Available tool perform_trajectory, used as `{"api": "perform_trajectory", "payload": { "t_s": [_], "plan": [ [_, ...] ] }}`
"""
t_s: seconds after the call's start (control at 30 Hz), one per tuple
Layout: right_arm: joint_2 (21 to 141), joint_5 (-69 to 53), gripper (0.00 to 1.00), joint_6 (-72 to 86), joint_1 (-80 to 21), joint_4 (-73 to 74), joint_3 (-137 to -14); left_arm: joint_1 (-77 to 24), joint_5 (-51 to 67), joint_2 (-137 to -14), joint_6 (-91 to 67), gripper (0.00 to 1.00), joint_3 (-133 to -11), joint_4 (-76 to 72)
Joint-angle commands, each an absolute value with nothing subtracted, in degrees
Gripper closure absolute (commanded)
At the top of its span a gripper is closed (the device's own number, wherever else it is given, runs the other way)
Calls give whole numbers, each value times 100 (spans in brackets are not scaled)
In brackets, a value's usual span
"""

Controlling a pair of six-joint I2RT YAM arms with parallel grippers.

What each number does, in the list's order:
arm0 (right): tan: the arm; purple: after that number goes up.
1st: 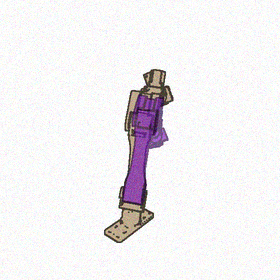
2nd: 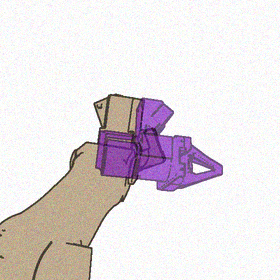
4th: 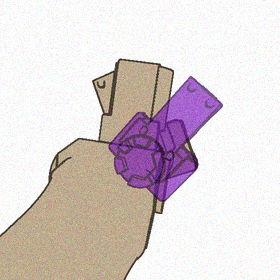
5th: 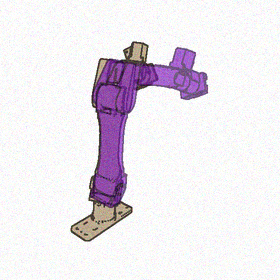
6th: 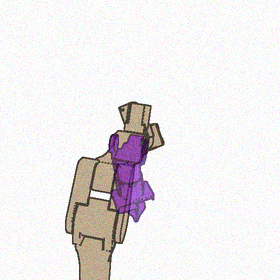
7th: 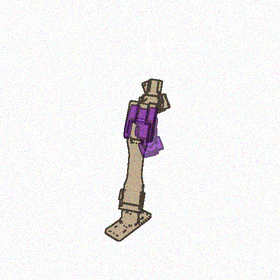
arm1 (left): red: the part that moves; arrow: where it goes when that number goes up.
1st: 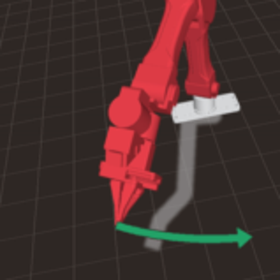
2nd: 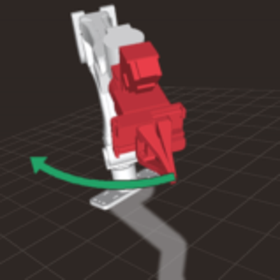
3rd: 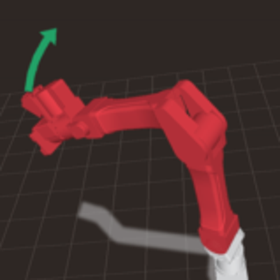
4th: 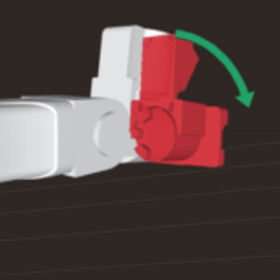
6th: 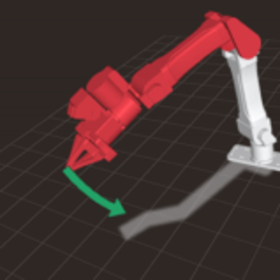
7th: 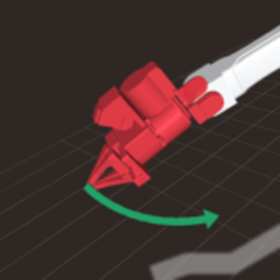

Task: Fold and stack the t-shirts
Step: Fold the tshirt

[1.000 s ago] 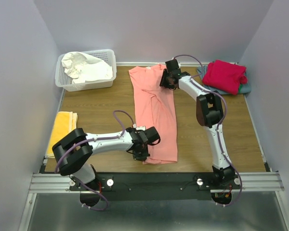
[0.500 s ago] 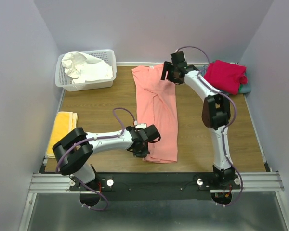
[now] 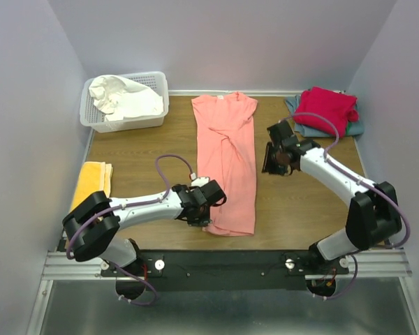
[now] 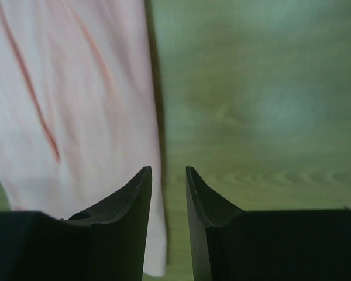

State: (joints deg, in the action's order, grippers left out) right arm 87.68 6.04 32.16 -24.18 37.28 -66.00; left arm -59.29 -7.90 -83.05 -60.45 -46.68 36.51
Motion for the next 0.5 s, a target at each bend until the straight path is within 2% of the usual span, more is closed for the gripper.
{"api": "perform_trajectory", "payload": {
  "t_s": [0.0, 0.13, 0.47],
  "plan": [
    [7693, 334, 63, 3585, -2987, 4113, -5547, -5906, -695, -7946, -5757, 100, -4676, 3454],
    [7199, 106, 61, 3770, -3427, 4113, -4933, -5906, -624, -7770, -5564, 100, -4728, 3542],
    [6847, -351, 39, 4174, -3990, 3982, -4131, -5906, -940, -7919, -5379, 100, -5036, 4640]
  ]
}}
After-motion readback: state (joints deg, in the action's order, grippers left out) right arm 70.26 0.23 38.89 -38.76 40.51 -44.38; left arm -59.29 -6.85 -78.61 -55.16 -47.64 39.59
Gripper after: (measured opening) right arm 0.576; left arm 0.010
